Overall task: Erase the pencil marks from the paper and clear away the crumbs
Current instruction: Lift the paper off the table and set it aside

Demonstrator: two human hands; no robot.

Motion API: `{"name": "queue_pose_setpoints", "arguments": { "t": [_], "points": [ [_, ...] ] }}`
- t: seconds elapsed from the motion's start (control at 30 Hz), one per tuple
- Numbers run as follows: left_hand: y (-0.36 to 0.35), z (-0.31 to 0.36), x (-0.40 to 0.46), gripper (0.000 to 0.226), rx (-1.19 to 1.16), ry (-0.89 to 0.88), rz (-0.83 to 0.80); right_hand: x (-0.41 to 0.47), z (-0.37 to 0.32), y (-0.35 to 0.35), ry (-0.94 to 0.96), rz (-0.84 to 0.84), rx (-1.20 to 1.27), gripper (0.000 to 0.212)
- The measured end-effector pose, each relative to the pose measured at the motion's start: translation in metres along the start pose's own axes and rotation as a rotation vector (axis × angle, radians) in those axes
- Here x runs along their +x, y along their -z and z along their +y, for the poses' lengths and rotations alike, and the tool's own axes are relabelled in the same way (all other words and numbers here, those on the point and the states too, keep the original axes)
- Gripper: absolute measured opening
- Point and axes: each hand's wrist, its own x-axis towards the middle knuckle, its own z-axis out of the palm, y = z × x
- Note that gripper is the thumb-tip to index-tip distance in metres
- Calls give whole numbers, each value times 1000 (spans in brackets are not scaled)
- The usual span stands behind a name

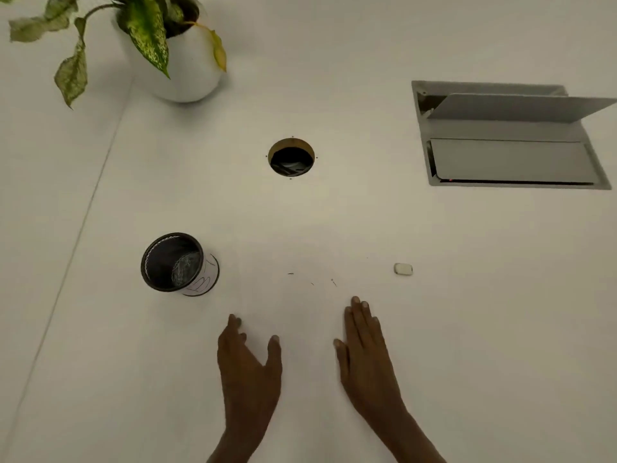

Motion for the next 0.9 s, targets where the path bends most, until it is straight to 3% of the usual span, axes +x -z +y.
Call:
{"name": "queue_pose_setpoints", "arguments": {
  "t": [0.17,0.27,0.53,0.67,0.9],
  "points": [
    [5,20,9,71,-108,305,21,-2,0,0,8,-36,-84,56],
    [5,20,8,75,3,266,44,-4,0,1,-11,-39,-103,57],
    [-4,39,8,76,36,248,-42,-6,-2,5,-15,-67,-114,65],
    [-8,37,2,75,160,189,16,-6,-3,5,-10,-61,-103,65],
    [-12,52,1,89,115,206,-15,-6,-3,4,-15,-78,-117,65]
  ]
}}
